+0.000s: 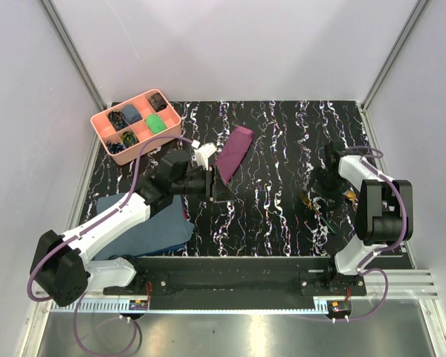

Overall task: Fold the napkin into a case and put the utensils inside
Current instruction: Pick up the fork from the center of the board.

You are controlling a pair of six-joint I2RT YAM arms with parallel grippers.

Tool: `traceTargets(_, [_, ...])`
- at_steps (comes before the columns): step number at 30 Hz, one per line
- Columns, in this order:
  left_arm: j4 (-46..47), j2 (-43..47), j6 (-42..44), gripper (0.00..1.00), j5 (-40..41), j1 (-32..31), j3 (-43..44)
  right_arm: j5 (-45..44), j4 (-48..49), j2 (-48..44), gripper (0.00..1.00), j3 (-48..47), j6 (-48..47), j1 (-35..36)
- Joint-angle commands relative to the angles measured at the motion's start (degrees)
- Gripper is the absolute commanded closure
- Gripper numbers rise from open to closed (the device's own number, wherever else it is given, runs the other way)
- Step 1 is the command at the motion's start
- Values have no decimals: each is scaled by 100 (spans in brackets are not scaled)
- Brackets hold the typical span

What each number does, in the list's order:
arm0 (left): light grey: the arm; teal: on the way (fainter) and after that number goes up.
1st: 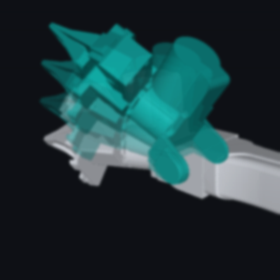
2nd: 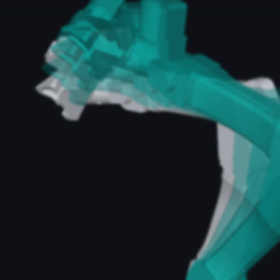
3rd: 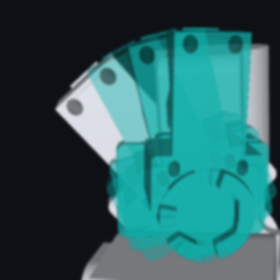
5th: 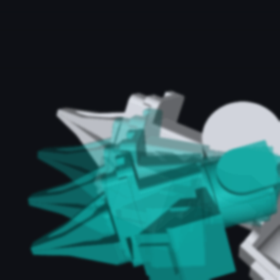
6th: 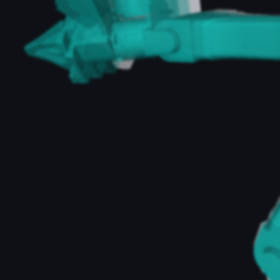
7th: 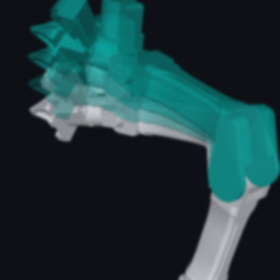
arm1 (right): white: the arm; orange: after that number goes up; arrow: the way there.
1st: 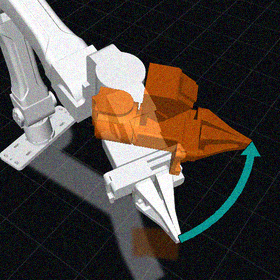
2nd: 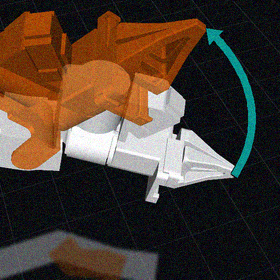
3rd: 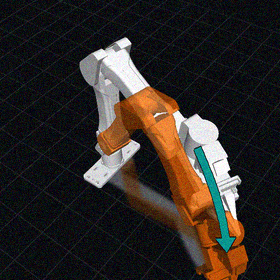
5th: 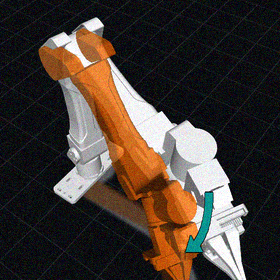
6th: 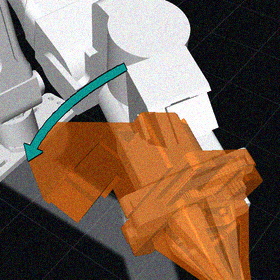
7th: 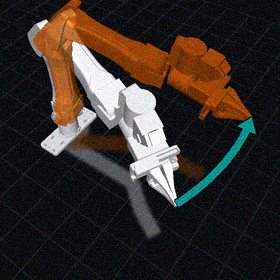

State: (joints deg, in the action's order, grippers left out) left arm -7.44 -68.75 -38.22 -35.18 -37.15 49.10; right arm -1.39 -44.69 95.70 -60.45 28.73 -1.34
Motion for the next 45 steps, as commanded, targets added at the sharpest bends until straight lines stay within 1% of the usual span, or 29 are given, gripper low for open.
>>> traceTargets(1, [375, 28, -63, 63, -314, -21, -23, 288, -163, -341, 4, 314, -544, -15])
traceTargets(3, [375, 72, -72, 63, -323, -21, -58, 472, -32, -491, 4, 402, -614, -15])
traceTargets(8, [401, 116, -98, 63, -349, -21, -67, 490, 126, -447, 5, 560, -676, -15])
traceTargets(10, [393, 116, -107, 64, -358, -12, -67, 395, 101, -220, 8, 447, -685, -6])
traceTargets(15, [323, 125, -90, 64, -349, -12, 3, 165, 144, 308, 10, 218, -694, 108])
traceTargets(16, [279, 143, -81, 64, -332, -3, 12, 165, 179, 448, 12, 191, -685, 99])
traceTargets(17, [270, 143, -72, 64, -306, -3, 3, -9, 188, 519, 15, 165, -667, 378])
traceTargets(19, [261, 160, -72, 64, -297, 32, -15, -186, 127, 712, 20, 95, -606, 503])
traceTargets(20, [270, 152, -89, 64, -297, 49, -32, -378, 83, 774, 35, 68, -562, 556])
traceTargets(22, [261, 125, -98, 64, -288, 102, -24, -450, 92, 871, 53, 24, -448, 600])
traceTargets(23, [270, 108, -107, 64, -279, 128, -23, -467, 118, 897, 64, 7, -439, 600])
traceTargets(24, [270, 90, -107, 64, -279, 146, -15, -424, 127, 933, 69, -28, -447, 600])
traceTargets(26, [270, 2, -90, 64, -279, 199, 3, -302, 197, 1020, 72, -178, -430, 600])
traceTargets(27, [252, -50, -63, 64, -262, 225, 46, -214, 223, 1047, 81, -230, -438, 600])
traceTargets(29, [182, -235, -19, 63, -227, 287, 99, 119, 372, 1170, 89, -441, -430, 600])
traceTargets(31, [208, -506, -19, 62, -235, 357, 135, 445, 495, 1380, 100, -817, -421, 609])
traceTargets(32, [217, -630, -19, 61, -218, 366, 170, 681, 539, 1442, 100, -933, -386, 592])
traceTargets(33, [226, -753, -19, 58, -244, 383, 231, 771, 583, 1504, 100, -1160, -316, 609])
traceTargets(36, [261, -1280, -54, 55, -270, 427, 389, 982, 811, 1531, 100, -1547, -149, 635])
traceTargets(39, [209, -1763, -72, 52, -78, 533, 582, 1166, 970, 1513, 100, -1908, 62, 635])
traceTargets(40, [156, -1834, -46, 52, 54, 629, 670, 1245, 971, 1548, 100, -2031, 106, 635])
traceTargets(42, [-11, -2071, -46, 53, 73, 830, 951, 1264, 944, 1644, 100, -2425, 238, 644])
traceTargets(44, [-47, -2177, -142, 55, 46, 1007, 1162, 1080, 936, 1706, 100, -2673, 413, 644])
traceTargets(45, [-82, -2247, -177, 56, 81, 1208, 1215, 1027, 935, 1793, 100, -2927, 492, 662])
